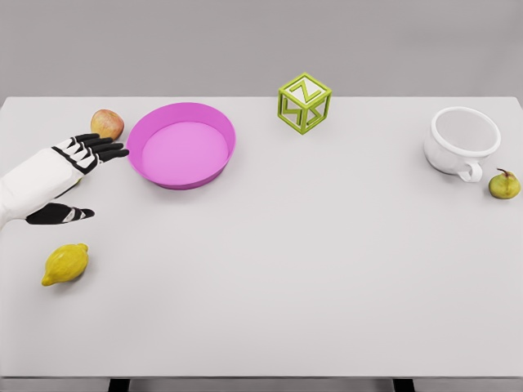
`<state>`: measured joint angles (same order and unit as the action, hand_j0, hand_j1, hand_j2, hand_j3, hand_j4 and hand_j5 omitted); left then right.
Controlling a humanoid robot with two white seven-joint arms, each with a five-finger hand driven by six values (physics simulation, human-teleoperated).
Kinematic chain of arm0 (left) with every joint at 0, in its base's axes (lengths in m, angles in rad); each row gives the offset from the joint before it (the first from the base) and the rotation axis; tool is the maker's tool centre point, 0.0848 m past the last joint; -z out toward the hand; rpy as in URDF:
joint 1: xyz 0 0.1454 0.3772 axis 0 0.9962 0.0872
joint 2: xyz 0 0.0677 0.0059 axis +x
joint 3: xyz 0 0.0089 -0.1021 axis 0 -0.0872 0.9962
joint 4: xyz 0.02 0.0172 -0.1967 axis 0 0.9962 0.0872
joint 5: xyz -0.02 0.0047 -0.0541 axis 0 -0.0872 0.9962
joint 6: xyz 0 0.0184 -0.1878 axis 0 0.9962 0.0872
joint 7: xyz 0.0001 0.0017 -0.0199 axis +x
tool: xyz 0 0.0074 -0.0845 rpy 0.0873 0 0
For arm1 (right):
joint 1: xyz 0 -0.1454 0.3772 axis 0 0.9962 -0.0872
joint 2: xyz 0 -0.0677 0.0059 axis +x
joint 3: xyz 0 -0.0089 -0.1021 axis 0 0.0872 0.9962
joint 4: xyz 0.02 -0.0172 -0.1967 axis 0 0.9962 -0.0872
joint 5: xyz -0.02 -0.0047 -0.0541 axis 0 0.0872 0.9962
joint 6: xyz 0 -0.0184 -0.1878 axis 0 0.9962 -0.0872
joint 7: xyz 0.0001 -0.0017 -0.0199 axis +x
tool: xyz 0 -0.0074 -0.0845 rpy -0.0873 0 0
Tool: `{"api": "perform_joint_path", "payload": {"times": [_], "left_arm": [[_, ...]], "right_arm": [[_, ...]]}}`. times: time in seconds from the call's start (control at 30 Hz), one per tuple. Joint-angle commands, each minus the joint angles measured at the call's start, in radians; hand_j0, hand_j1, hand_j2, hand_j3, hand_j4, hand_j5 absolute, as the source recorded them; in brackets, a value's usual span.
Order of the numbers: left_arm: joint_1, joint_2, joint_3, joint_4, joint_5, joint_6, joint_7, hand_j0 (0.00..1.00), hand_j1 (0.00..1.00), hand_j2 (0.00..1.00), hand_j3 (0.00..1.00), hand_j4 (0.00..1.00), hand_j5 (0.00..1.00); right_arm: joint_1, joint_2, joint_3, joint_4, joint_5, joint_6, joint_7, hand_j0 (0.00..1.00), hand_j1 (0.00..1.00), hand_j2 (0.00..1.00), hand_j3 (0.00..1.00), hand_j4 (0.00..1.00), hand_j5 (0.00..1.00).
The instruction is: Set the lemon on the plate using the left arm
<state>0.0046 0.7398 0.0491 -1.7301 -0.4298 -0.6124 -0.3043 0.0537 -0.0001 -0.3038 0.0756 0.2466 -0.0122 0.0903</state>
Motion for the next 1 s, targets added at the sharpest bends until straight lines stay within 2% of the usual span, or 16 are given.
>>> {"api": "perform_joint_path", "payload": {"times": [0.0,0.2,0.33,0.4,0.5,0.57,0.6,0.67,0.73,0.8,0.97], "left_arm": [[0.0,0.021,0.0,0.0,0.011,0.002,0.001,1.0,1.0,1.0,1.0,1.0,1.0],[0.005,0.078,-0.003,0.0,0.029,0.002,0.001,1.0,1.0,1.0,1.0,1.0,1.0],[0.101,0.26,-0.002,0.0,0.235,0.002,-0.016,1.0,1.0,1.0,1.0,1.0,1.0],[0.101,0.3,-0.002,0.001,0.313,0.002,-0.053,1.0,1.0,1.0,1.0,1.0,1.0],[0.103,0.391,-0.002,0.003,0.433,0.002,-0.056,1.0,1.0,1.0,1.0,1.0,1.0],[0.104,0.417,-0.003,0.006,0.479,0.002,-0.055,1.0,1.0,1.0,1.0,1.0,1.0],[0.107,0.423,-0.026,0.006,0.499,0.002,-0.055,1.0,1.0,1.0,1.0,1.0,1.0],[0.109,0.516,-0.144,0.003,0.611,0.002,-0.055,1.0,1.0,1.0,1.0,1.0,1.0],[0.11,0.533,-0.169,-0.005,0.666,0.002,-0.052,1.0,1.0,1.0,1.0,1.0,1.0],[0.114,0.524,-0.173,-0.003,0.684,0.002,-0.047,1.0,1.0,1.0,1.0,1.0,1.0],[0.199,0.523,-0.184,0.02,0.776,0.002,-0.045,1.0,1.0,1.0,1.0,1.0,1.0]], "right_arm": [[0.0,0.0,0.0,0.001,0.0,0.0,0.0,1.0,1.0,1.0,1.0,1.0,1.0],[0.0,0.0,0.0,0.001,0.0,0.0,0.0,1.0,1.0,1.0,1.0,1.0,1.0],[0.0,0.0,0.0,0.001,0.0,0.0,0.0,1.0,1.0,1.0,1.0,1.0,1.0],[0.0,0.0,0.0,0.001,-0.001,0.0,0.0,1.0,1.0,1.0,1.0,1.0,1.0],[0.0,0.0,0.0,0.001,0.0,0.0,0.0,1.0,1.0,1.0,1.0,1.0,1.0],[0.0,0.0,0.0,0.001,0.0,0.0,0.0,1.0,1.0,1.0,1.0,1.0,1.0],[0.0,0.0,0.0,0.001,0.0,0.0,0.0,1.0,1.0,1.0,1.0,1.0,1.0],[0.0,0.0,0.0,0.001,0.0,0.0,0.0,1.0,1.0,1.0,1.0,1.0,1.0],[0.0,0.0,0.0,0.001,0.0,0.0,0.0,1.0,1.0,1.0,1.0,1.0,1.0],[0.0,0.0,0.0,0.001,0.0,0.0,0.0,1.0,1.0,1.0,1.0,1.0,1.0],[0.0,0.0,0.0,0.0,0.0,0.0,0.0,1.0,1.0,1.0,1.0,1.0,1.0]]}}
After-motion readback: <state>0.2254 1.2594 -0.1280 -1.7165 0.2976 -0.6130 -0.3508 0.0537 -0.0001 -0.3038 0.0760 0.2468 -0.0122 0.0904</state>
